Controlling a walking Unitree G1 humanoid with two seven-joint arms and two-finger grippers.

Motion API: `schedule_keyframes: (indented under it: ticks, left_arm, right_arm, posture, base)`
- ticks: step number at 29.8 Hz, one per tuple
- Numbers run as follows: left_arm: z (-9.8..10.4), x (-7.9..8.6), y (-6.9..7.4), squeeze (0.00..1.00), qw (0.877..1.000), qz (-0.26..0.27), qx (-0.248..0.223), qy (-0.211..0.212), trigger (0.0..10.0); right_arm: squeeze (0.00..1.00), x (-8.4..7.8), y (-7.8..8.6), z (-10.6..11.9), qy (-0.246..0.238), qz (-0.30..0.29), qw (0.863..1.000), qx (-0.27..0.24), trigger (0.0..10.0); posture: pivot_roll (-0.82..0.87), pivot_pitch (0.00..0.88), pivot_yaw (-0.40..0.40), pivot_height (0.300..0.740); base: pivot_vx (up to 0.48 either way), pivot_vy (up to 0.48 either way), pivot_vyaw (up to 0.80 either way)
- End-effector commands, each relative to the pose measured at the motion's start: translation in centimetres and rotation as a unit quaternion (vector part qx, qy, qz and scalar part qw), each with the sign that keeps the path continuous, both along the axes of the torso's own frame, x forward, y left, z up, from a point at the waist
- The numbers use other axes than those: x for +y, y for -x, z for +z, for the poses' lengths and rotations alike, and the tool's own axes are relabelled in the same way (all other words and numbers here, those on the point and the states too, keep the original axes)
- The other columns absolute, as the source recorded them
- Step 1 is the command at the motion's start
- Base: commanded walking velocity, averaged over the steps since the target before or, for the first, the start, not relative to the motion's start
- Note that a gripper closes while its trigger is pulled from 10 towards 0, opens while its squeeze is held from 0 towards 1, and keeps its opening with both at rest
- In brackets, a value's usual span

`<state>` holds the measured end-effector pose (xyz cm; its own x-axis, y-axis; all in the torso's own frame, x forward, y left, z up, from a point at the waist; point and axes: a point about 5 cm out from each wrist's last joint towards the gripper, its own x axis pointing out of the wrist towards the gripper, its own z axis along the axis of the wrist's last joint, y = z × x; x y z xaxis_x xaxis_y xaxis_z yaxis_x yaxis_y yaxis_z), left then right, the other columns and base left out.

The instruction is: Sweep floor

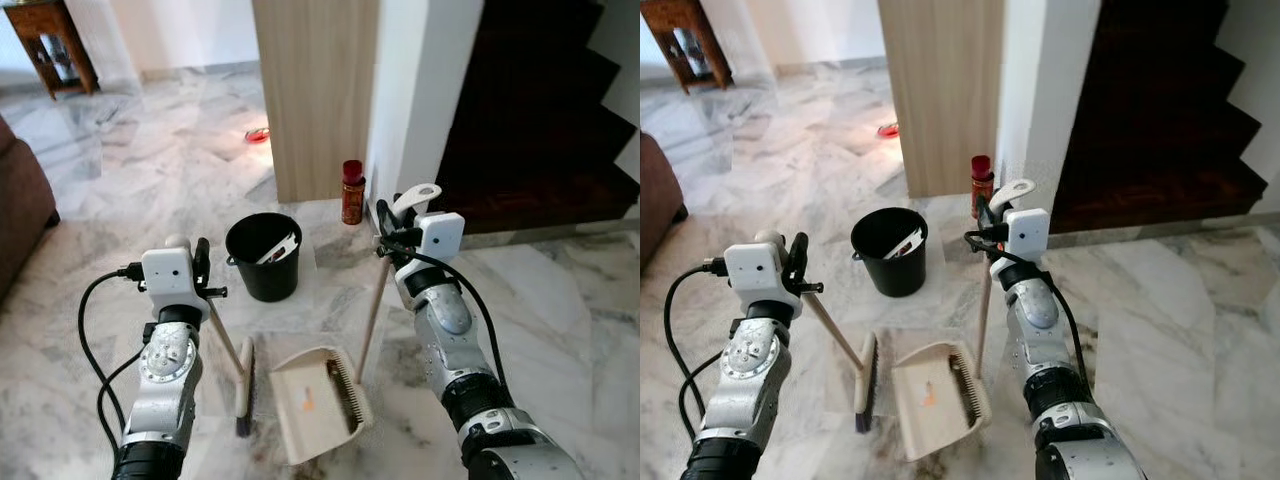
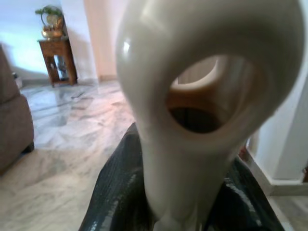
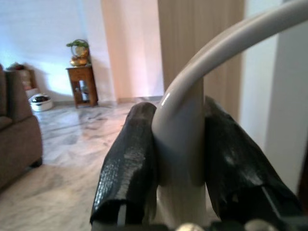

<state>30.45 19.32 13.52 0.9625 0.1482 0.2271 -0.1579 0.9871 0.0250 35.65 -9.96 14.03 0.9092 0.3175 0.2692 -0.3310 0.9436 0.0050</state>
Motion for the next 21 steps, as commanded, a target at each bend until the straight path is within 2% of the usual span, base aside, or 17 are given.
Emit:
schedule_keyframes:
  ticks: [1, 21]
  left_arm:
    - [1.29, -0.34, -0.22, 0.00, 1.000, -0.004, -0.030, 0.000, 10.0]
    - [1.31, -0.27, -0.16, 0.00, 1.000, 0.001, -0.031, 0.001, 10.0]
  right_arm:
    - [0.00, -0.15, -0.33, 1.27, -0.018, -0.004, 1.000, -0.021, 10.0]
    - [0.00, 0.00, -0.35, 1.38, -0.018, 0.002, 1.000, -0.021, 10.0]
  posture:
    - [0.09, 0.013, 0.057, 0.740]
    - [0.09, 0.018, 0.049, 0.740]
  base:
    - [0.356, 0.000, 0.00]
    - [0.355, 0.000, 0.00]
